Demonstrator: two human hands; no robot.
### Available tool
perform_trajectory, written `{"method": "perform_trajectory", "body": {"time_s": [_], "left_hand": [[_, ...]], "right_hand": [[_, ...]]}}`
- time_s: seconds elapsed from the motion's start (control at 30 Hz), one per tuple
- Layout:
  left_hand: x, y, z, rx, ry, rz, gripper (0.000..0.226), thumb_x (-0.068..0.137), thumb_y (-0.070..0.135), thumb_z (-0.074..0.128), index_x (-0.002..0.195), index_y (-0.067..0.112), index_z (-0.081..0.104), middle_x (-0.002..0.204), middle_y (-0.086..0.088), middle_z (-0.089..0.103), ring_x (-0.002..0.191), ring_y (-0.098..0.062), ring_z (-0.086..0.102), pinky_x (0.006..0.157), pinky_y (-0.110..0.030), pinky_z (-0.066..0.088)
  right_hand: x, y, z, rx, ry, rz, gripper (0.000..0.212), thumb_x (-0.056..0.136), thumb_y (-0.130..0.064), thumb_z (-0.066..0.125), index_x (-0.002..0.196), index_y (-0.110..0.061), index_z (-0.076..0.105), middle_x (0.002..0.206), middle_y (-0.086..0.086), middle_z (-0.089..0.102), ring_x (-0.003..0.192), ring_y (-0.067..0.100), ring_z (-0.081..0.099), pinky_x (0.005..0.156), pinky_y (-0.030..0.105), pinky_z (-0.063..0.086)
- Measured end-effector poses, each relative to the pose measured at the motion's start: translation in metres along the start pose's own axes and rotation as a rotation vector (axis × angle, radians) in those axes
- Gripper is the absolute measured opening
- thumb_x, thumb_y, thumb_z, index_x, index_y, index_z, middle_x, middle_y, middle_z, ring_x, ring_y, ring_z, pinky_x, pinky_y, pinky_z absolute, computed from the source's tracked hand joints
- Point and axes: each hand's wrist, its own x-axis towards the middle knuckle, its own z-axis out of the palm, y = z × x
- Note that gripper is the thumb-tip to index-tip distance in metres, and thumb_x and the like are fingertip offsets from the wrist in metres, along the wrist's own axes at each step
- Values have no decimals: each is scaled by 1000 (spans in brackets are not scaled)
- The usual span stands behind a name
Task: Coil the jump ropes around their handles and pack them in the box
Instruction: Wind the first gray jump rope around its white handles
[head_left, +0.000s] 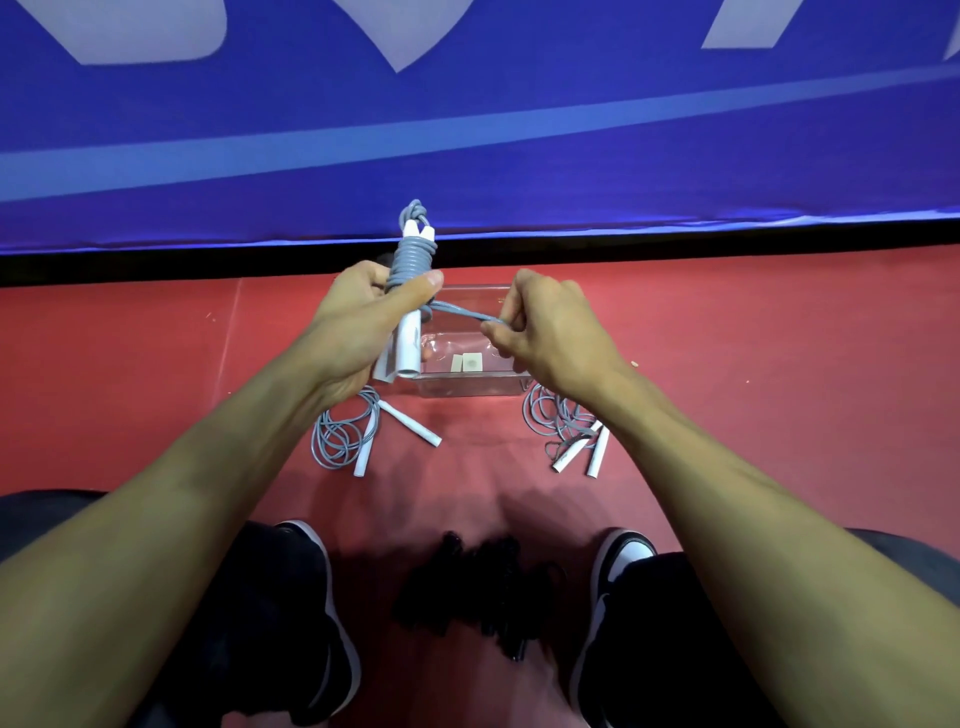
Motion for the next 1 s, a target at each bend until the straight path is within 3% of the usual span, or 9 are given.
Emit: {"method": "perform_trajectory", "body": {"time_s": [0.17,0.27,0.37,0.47,0.53,0.6,0.77,0.83,1.0], "left_hand": [[2,-2,-5,45,-90,60,15,89,15,74,96,11,61,81,-6,60,61,-11,57,64,-29,50],[2,-4,-6,46,-70,42,27,74,17,85,92,8,67,83,-8,63,72,-18,62,80,-47,56],[2,-3,-8,-9,-47,23,32,69,19,86,86,7,61,75,-9,60,75,-27,62,85,-66,55],[1,-3,-4,6,-81,43,36,72,9,88,90,5,56,73,-12,62,65,-25,65,71,-46,62],[-2,-4,-1,68,-96,84,32,75,10,85,90,5,57,72,-13,61,56,-20,61,58,-32,56],[-4,-4,1,85,-108,96,32,74,18,84,88,8,58,71,-12,58,51,-17,55,53,-28,52],[-3,-4,-2,115,-158,139,44,82,51,70,92,12,54,82,-7,47,78,-21,43,75,-40,41],[-2,-4,-3,78,-219,91,41,85,49,64,96,11,52,90,-8,45,86,-21,42,84,-42,39],[2,0,-10,-129,-313,-41,39,87,26,61,116,7,43,106,-13,39,99,-28,38,95,-45,39]], "right_hand": [[-3,-1,1,-56,41,-35,21,85,-19,61,73,-22,44,60,1,56,72,34,52,59,34,38],[-5,-6,-5,105,-23,-94,16,91,-17,66,92,-19,50,64,0,67,60,16,61,58,31,45],[-7,-13,-6,152,-92,-122,16,91,-15,71,87,-14,55,65,-4,70,58,6,66,61,25,49],[-7,-15,0,152,-130,-121,22,88,-11,72,80,-18,53,67,-2,71,64,8,68,63,27,52],[-5,-14,5,107,-164,-150,19,84,-6,65,76,-16,51,67,1,71,69,15,70,69,37,55],[-5,-13,7,75,-194,-165,8,80,-3,58,79,-9,53,68,4,71,71,21,71,71,42,56],[-6,-8,1,83,-100,-103,18,89,-6,62,79,-10,48,68,5,70,63,14,65,64,38,53],[-6,-6,0,66,-79,-90,19,90,-10,65,81,-10,49,69,6,68,68,24,62,68,39,52],[-5,-6,-7,74,-155,-34,7,92,-11,60,92,-16,54,77,5,70,70,24,60,64,33,44]]}}
